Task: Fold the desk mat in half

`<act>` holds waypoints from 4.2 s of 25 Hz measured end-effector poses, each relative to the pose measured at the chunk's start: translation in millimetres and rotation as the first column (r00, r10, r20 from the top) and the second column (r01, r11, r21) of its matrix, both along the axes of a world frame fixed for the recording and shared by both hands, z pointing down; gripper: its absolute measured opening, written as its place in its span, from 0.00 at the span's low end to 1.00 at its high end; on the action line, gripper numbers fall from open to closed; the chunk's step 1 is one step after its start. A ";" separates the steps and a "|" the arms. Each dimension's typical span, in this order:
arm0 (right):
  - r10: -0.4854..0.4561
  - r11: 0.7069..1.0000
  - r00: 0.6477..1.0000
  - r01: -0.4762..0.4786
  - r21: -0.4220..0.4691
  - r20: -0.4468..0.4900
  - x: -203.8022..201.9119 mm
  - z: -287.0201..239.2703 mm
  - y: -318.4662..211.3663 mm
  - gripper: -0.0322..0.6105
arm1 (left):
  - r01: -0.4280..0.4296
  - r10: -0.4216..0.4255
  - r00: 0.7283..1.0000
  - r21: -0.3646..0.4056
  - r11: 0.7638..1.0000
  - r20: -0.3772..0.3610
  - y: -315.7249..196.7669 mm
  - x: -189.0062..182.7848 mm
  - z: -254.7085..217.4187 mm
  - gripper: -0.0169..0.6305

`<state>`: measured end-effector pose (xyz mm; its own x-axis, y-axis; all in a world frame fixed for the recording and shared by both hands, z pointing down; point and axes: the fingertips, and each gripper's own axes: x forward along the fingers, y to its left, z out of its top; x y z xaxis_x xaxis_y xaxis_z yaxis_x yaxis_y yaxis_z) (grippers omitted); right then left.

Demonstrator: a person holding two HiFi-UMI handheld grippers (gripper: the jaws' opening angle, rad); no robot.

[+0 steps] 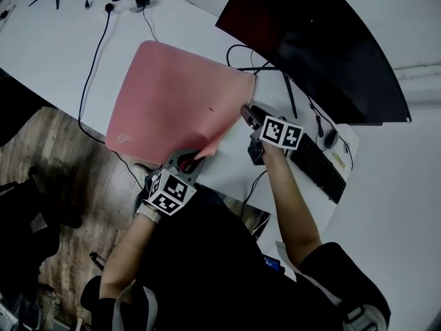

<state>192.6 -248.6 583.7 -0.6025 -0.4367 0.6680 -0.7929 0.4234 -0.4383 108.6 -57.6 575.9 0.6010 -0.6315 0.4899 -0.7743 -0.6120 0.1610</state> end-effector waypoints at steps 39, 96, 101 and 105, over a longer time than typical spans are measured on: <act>-0.044 0.997 0.998 0.047 0.056 -0.049 -167.9 -63.8 5.7 0.08 | -0.033 0.041 0.989 0.054 0.998 -0.141 14.0 -112.8 -23.5 0.13; -0.442 0.896 0.892 0.433 -0.099 -0.099 -334.4 13.5 71.6 0.08 | 0.467 -0.490 0.854 -0.161 0.870 -0.173 35.9 -300.6 50.1 0.15; -0.449 0.892 0.888 0.438 -0.115 -0.101 -331.5 20.9 83.1 0.08 | 0.458 -0.482 0.863 -0.169 0.873 -0.150 38.7 -299.5 59.2 0.18; -0.456 0.888 0.883 0.444 -0.116 -0.108 -329.4 24.2 89.9 0.08 | 0.455 -0.476 0.872 -0.166 0.875 -0.117 42.4 -299.8 66.1 0.24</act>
